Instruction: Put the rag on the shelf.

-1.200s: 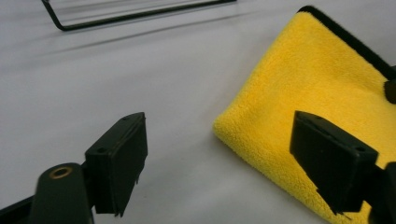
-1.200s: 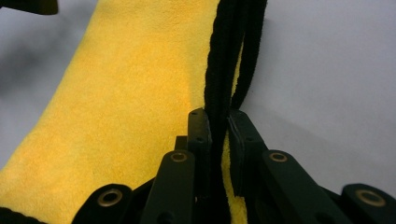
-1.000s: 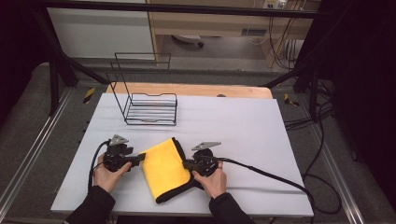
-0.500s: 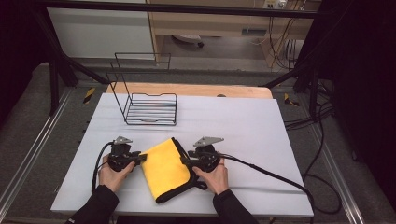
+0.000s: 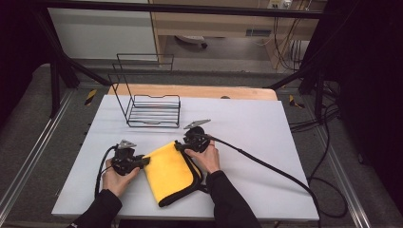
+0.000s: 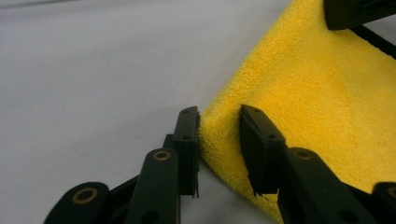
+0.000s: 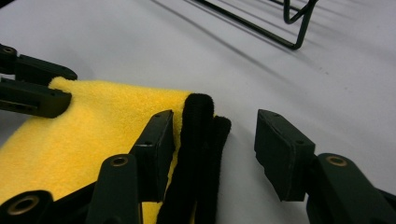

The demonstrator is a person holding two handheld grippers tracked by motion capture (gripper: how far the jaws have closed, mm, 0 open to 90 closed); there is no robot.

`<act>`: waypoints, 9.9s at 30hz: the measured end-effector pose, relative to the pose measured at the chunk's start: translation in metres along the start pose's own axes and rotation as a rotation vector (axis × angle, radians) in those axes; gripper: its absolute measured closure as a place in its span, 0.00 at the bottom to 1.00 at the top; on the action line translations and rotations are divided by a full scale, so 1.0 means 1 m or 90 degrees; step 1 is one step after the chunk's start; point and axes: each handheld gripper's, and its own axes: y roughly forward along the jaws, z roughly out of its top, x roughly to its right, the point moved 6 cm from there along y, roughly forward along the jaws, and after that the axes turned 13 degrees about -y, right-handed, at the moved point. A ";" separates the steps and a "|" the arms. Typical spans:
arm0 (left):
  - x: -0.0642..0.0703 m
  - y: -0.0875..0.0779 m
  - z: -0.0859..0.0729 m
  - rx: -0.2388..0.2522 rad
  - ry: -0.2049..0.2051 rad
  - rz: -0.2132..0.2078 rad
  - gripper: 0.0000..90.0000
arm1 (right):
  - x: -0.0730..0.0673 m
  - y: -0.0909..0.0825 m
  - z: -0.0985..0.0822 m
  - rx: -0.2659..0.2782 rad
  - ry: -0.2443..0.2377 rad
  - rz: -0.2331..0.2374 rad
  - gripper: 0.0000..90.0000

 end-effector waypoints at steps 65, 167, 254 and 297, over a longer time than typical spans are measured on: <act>0.038 -0.071 0.048 0.177 0.060 -0.076 0.92 | -0.032 -0.086 0.047 0.132 -0.024 -0.005 0.91; 0.062 -0.233 0.232 0.608 0.111 -0.105 0.92 | -0.057 -0.193 0.244 0.573 -0.101 -0.197 0.92; 0.002 -0.159 0.298 0.516 0.162 -0.056 0.92 | 0.018 -0.122 0.271 0.481 -0.068 -0.200 0.91; 0.005 -0.151 0.200 0.403 0.219 -0.057 0.91 | -0.014 -0.105 0.210 0.390 -0.159 -0.170 0.90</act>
